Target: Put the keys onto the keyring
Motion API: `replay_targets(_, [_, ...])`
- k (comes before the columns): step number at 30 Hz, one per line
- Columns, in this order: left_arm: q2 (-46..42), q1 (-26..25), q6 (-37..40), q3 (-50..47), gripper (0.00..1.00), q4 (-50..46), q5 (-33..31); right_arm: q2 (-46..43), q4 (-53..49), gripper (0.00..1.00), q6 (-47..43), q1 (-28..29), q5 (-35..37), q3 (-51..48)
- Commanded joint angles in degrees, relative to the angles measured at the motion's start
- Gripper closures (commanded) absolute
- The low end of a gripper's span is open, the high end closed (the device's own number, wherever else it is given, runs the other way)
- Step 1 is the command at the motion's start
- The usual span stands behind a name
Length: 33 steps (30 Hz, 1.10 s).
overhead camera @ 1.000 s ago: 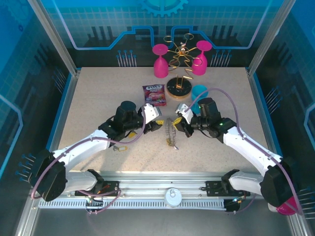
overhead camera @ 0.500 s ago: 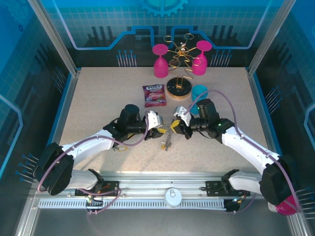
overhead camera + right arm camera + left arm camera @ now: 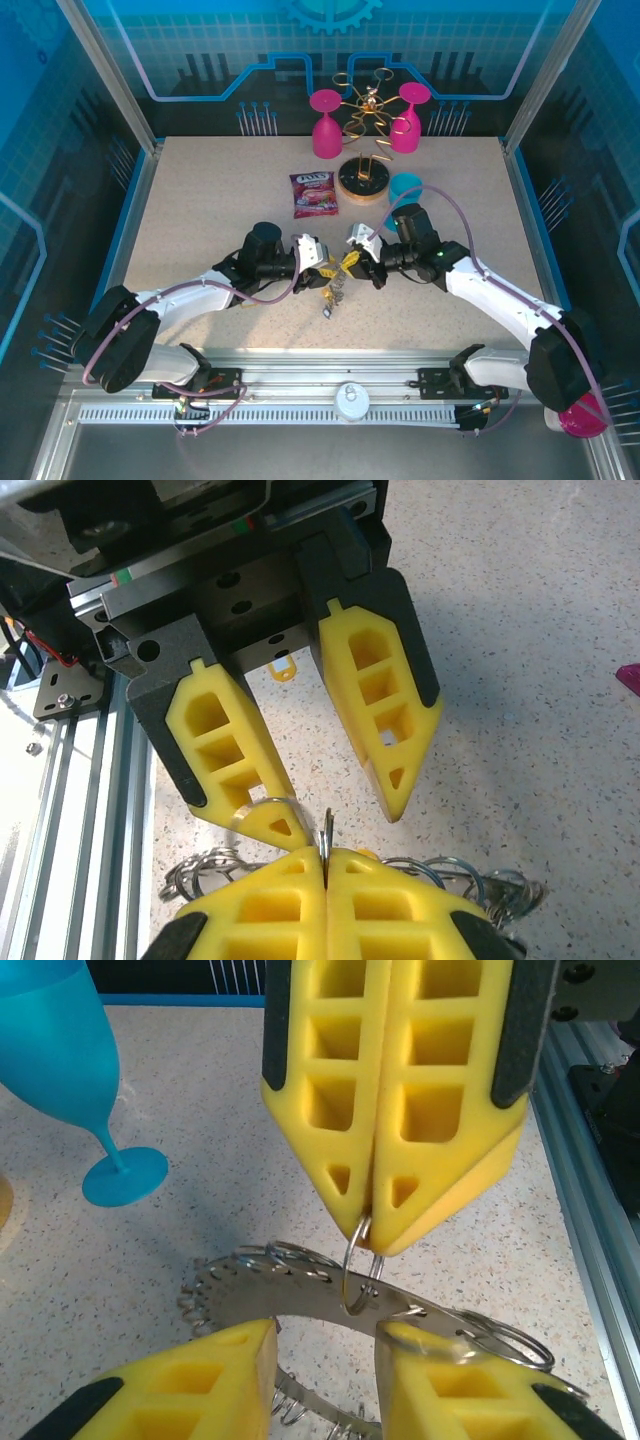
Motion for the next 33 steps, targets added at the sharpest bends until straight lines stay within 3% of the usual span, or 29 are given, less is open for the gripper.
replay_targets(1, [-0.1,0.2,-0.2,-0.9,0.68,1.5,2.1,-0.1,-0.1,1.00,-1.6,0.9,0.5,0.7])
replay_targets(6, [-3.6,0.2,3.5,-0.3,0.68,-6.2,0.8,-1.5,1.3,1.00,-1.6,1.3,8.3,-0.1])
replay_targets(11, [-8.6,0.2,7.5,0.3,0.66,-14.8,-0.9,-3.2,3.1,1.00,-1.6,1.3,7.3,-1.3])
replay_targets(16, [-9.5,0.2,3.2,-2.4,0.64,-3.9,-6.4,-3.0,3.1,1.00,-1.7,1.4,3.7,-1.4])
replay_targets(25, [-4.6,0.3,-0.1,-1.3,0.64,-1.1,-0.1,-3.1,2.8,1.00,-1.7,1.6,1.4,-1.3])
replay_targets(33, [-3.0,0.3,-1.4,-1.3,0.66,1.6,0.6,-2.5,1.9,1.00,-2.2,2.1,0.4,-1.0])
